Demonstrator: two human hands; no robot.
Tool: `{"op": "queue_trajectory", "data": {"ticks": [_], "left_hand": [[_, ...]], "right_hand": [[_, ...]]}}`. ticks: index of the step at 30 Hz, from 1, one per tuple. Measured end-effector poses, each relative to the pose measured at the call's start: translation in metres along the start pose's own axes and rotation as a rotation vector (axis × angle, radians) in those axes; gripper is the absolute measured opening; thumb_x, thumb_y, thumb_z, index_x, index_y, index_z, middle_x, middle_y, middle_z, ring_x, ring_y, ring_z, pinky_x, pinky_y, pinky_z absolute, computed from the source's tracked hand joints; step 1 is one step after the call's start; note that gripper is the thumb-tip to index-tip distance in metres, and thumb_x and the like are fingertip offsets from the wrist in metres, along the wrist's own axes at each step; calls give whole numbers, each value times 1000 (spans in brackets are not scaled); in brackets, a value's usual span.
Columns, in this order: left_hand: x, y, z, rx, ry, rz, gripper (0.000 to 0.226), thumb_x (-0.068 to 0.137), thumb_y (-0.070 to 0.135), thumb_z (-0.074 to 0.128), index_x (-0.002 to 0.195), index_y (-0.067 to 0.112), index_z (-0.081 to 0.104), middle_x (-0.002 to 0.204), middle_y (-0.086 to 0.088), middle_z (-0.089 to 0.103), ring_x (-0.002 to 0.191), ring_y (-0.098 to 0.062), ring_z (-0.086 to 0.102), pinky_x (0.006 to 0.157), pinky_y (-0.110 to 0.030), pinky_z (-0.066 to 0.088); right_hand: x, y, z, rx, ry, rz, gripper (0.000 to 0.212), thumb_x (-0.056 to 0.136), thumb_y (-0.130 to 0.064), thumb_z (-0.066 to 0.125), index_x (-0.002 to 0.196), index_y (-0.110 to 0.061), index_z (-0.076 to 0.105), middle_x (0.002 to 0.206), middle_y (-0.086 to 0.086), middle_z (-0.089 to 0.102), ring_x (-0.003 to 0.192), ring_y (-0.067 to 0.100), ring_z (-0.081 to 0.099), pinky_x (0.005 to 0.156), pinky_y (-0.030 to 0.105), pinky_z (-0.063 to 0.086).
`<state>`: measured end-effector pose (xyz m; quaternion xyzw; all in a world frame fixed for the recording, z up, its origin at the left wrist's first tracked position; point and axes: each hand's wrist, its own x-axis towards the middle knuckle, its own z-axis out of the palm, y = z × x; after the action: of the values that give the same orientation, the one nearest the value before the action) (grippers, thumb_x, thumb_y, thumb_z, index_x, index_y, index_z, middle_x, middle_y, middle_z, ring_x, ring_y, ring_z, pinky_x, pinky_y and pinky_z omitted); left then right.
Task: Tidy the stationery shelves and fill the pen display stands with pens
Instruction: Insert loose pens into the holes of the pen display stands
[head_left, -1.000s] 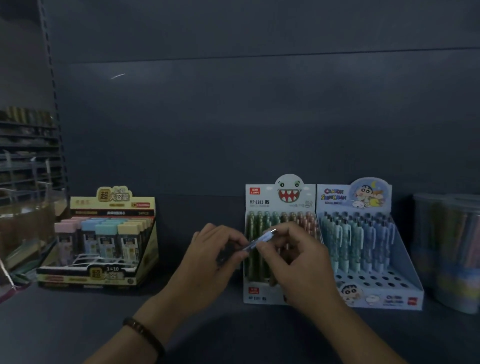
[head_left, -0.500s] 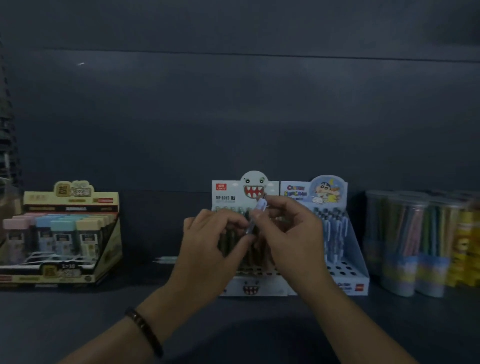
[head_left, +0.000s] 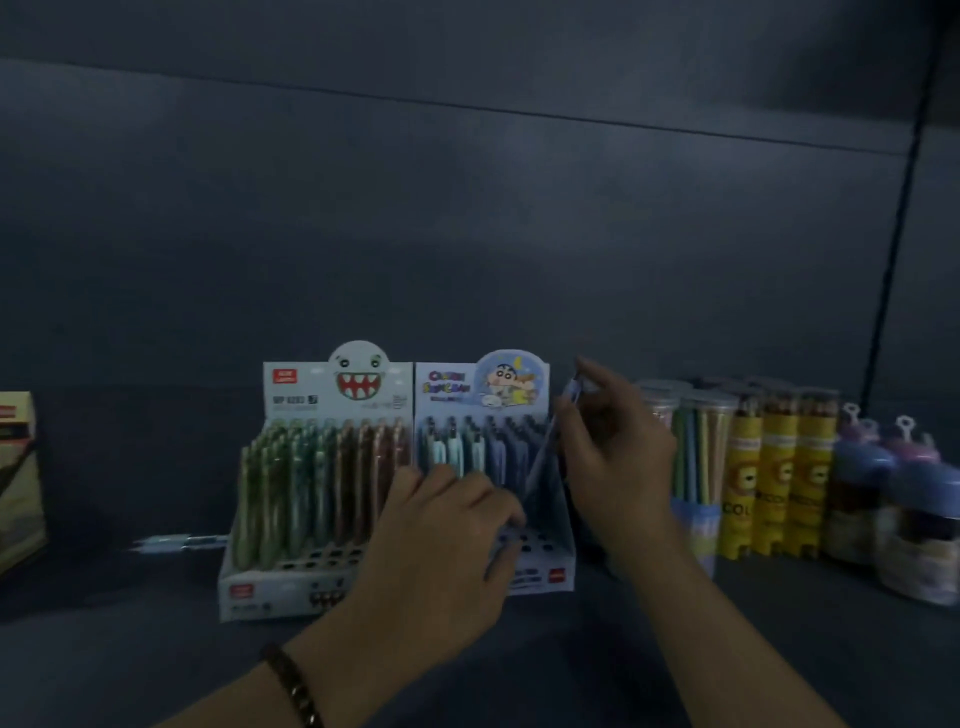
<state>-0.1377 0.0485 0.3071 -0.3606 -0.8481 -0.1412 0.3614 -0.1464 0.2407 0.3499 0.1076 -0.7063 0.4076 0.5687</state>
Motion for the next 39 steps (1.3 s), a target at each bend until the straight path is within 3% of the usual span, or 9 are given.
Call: {"op": "queue_trajectory", "data": {"ticks": [4, 7, 12, 20, 24, 30, 34, 37, 39], "left_hand": [[-5, -6, 17, -15, -56, -10, 23, 99, 54, 54, 118, 47, 65, 110, 26, 60, 103, -5, 53, 92, -31, 33], [-9, -11, 20, 38, -109, -16, 21, 94, 49, 61, 111, 48, 72, 99, 28, 62, 91, -4, 54, 84, -28, 37], [-11, -15, 23, 65, -129, -26, 24, 91, 47, 73, 114, 51, 73, 98, 30, 59, 90, -4, 51, 83, -27, 34], [-11, -17, 22, 88, -120, -16, 28, 92, 45, 76, 119, 51, 72, 103, 29, 63, 94, -7, 51, 85, -28, 32], [-12, -18, 18, 42, -104, 2, 24, 94, 43, 73, 118, 49, 74, 108, 27, 69, 97, -9, 54, 85, -31, 34], [-13, -23, 9, -53, 30, 40, 21, 97, 42, 60, 109, 46, 76, 98, 27, 71, 92, -5, 53, 86, -32, 42], [-8, -20, -8, -222, 252, 0, 17, 99, 31, 63, 112, 34, 72, 103, 21, 63, 100, -4, 57, 98, -25, 41], [-2, -26, -24, -269, 428, -16, 15, 95, 15, 72, 108, 22, 73, 99, 14, 62, 96, -6, 60, 90, -30, 49], [3, -32, -39, -295, 525, -57, 18, 92, 4, 75, 105, 17, 73, 97, 12, 63, 89, 0, 59, 83, -18, 48]], "right_hand": [[-4, 15, -1, -31, -89, -92, 34, 99, -17, 70, 133, -22, 68, 88, -13, 71, 79, 5, 70, 71, 23, 57], [-4, 16, 0, -94, -97, -126, 34, 99, -18, 71, 133, -23, 69, 84, -10, 70, 77, 6, 67, 71, 24, 54], [-6, 16, -2, -159, -126, -111, 33, 99, -20, 70, 132, -25, 70, 82, -9, 70, 75, 8, 66, 69, 28, 56], [-11, 19, 1, -254, -238, -73, 22, 99, -18, 71, 120, -21, 76, 69, -18, 63, 57, -6, 58, 61, 3, 43], [-15, 16, -1, -272, -332, 31, 30, 102, -17, 63, 130, -26, 71, 57, -11, 61, 54, 8, 62, 57, 16, 51], [-19, 13, -2, -323, -356, 87, 39, 100, -10, 59, 133, -30, 65, 52, -6, 57, 44, 13, 56, 49, 33, 55], [-26, 10, -1, -344, -356, 88, 49, 99, -11, 58, 142, -34, 57, 53, -6, 58, 45, 11, 57, 53, 41, 57], [-33, 4, -1, -348, -330, 69, 55, 98, -12, 61, 147, -35, 51, 58, -7, 58, 50, 11, 58, 53, 44, 56], [-35, -1, 0, -349, -298, 36, 49, 97, -11, 63, 142, -29, 54, 60, -7, 58, 52, 9, 57, 52, 45, 55]]}}
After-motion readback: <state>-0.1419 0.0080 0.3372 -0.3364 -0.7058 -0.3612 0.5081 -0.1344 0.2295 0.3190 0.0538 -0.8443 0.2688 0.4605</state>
